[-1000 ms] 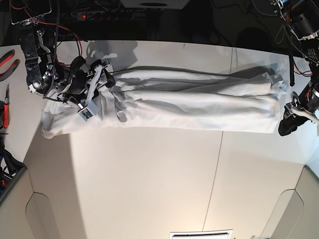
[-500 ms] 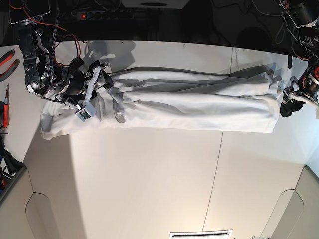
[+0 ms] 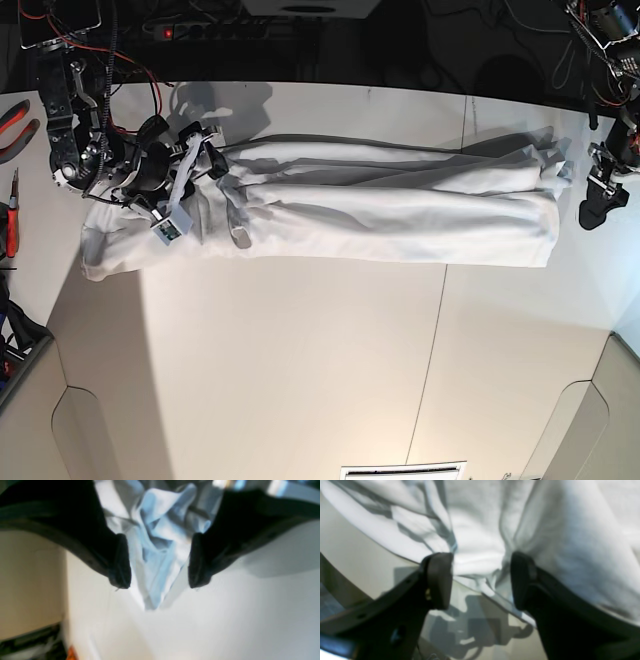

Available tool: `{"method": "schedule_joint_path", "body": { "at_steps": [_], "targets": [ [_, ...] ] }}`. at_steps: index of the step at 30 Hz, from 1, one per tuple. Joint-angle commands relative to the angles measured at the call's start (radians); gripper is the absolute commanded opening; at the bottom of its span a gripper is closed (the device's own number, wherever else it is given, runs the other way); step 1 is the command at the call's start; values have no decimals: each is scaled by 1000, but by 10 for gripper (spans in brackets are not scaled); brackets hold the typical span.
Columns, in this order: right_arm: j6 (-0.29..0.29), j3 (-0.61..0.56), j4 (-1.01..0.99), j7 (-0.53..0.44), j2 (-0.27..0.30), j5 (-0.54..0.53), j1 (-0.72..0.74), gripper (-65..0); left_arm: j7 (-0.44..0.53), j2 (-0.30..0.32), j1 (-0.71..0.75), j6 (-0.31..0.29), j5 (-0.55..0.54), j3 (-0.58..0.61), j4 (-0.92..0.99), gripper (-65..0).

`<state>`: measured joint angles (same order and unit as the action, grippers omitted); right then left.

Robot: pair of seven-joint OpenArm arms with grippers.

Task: Layout the t-shirt on the table in an organized manner, then fold the t-shirt properly
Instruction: 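Release the left gripper and regrasp the strip end beside it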

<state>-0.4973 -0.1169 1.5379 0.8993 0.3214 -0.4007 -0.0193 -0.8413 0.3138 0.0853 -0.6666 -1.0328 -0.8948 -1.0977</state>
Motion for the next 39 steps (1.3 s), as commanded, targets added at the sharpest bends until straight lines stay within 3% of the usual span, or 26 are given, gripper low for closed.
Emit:
{"method": "schedule_joint_path", "body": {
  "at_steps": [1,4,8,12,14,17,23,27,39],
  "targets": [
    [3,8,14,-9,11,-26,13,-290,9,20,-11,-19,-26,-3,-13,-211],
    [3,8,14,-9,11,-29,13,-290,39,19,-10,-19,-25,-3,-13,-211],
    [3,8,14,-9,11,-29,13,-290,162,19,-14,-32,-23,-3,-13,-211],
    [3,8,14,-9,11,-27,12,-290,121,18,-26,-32,36,-2,-14,-211],
    [3,8,14,-9,11,-27,12,-290,55,19,-39,-32,50,10,-14,-210],
    [3,8,14,-9,10,-29,12,-290,10,19,-50,-32,58,48,-14,-180],
    [3,8,14,-8,11,-29,10,-290,34,19,-50,-32,66,164,-14,-179],
    [3,8,14,-8,11,-29,7,-290,91,18,-49,-32,149,228,-13,-179],
    [3,8,14,-9,9,-29,7,-290,104,-32,-49,-32,223,236,13,-179]
  ]
}}
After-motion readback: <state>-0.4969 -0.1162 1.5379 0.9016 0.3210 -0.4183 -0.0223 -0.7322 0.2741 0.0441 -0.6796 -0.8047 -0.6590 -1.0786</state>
